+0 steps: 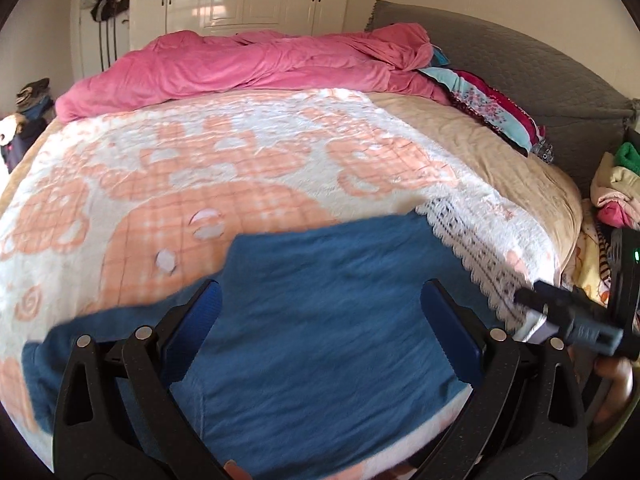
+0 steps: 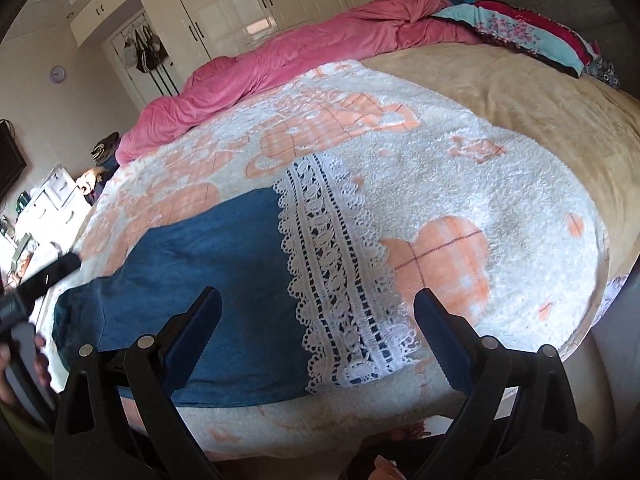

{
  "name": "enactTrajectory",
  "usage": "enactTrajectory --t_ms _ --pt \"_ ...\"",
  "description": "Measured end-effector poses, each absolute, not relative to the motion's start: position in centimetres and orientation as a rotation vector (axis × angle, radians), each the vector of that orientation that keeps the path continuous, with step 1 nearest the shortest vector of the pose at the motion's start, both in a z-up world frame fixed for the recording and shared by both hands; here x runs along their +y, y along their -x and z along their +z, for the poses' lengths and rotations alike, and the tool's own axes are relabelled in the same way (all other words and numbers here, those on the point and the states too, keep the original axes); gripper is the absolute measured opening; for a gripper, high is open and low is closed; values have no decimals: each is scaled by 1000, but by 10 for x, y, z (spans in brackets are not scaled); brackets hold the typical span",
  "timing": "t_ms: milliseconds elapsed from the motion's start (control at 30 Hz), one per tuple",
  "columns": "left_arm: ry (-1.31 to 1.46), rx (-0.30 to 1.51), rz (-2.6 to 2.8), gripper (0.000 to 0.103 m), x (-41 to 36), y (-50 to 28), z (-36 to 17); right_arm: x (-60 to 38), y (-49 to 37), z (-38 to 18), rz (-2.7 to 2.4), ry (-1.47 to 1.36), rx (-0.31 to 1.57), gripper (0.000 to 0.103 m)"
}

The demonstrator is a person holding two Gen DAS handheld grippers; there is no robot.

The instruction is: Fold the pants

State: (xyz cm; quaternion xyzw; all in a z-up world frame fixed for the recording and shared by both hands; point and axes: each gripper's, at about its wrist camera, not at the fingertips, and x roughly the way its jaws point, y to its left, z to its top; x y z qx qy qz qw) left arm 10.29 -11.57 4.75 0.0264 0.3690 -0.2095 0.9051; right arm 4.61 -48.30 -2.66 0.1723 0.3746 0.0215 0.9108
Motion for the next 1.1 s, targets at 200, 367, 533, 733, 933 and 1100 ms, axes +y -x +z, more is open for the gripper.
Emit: enactTrajectory --t_ms 200,367,533,733,933,1100 --pt "-149 802 -471 93 -160 -137 49 -481 -48 -33 14 -340 812 96" --pt "-218 834 -534 93 -204 -165 40 -480 -51 -43 -7 -368 842 96" --pt "-274 919 -607 93 -244 -197 16 -485 -53 -50 -12 -416 873 96" --pt "-255 1001 -687 93 -273 -232 -11 -491 -54 -57 19 -495 875 96" --pt "-254 1071 -806 72 -288 -245 -33 -485 -51 -53 48 -465 848 76" --pt "-224 1089 -880 64 -296 -250 -45 -491 -59 -60 16 -502 867 88"
